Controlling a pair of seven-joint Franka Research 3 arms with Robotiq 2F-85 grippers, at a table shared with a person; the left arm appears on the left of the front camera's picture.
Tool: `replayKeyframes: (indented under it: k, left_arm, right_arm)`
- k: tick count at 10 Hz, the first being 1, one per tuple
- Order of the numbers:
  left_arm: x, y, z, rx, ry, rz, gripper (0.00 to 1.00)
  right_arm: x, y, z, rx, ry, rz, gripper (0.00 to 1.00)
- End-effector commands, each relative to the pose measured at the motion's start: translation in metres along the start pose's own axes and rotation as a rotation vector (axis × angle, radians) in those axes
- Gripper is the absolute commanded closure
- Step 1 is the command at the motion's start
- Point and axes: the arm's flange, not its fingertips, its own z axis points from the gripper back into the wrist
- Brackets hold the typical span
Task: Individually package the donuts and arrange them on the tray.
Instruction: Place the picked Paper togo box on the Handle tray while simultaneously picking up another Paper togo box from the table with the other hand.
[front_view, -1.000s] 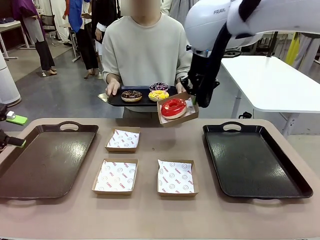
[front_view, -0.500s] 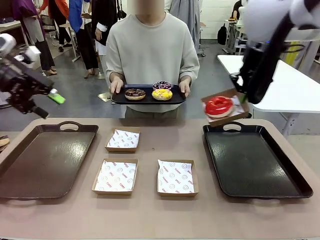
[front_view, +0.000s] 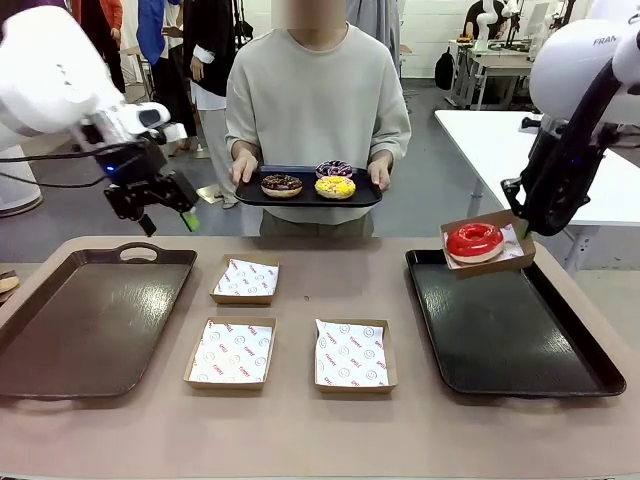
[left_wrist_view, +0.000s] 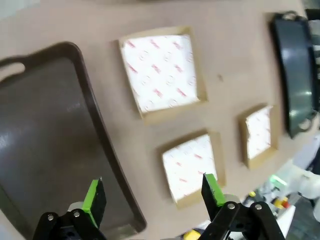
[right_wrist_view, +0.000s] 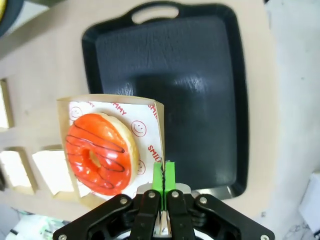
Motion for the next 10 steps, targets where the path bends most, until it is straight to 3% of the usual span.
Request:
replayKeyframes:
  k: [1, 4, 6, 10]
  left_arm:
    - [0.034, -0.011, -0.019, 0.171, 0.033, -0.01, 0.0]
    - [0.051, -0.021, -0.065, 0.277, 0.05, -0.079, 0.0]
    - [0.052, -0.03, -0.098, 0.285, 0.018, -0.123, 0.0]
    - [0.052, -0.033, -0.119, 0.302, -0.073, 0.01, 0.0]
  right_arm:
    - [0.0, -0.004, -0.017, 0.061, 0.009, 0.019, 0.99]
    - [0.004, -0.008, -0.035, 0.066, 0.031, 0.003, 0.99]
    - [0.0, -0.003, -0.025, 0.023, 0.033, -0.003, 0.99]
    - [0.0, -0.003, -0.025, 0.023, 0.033, -0.003, 0.99]
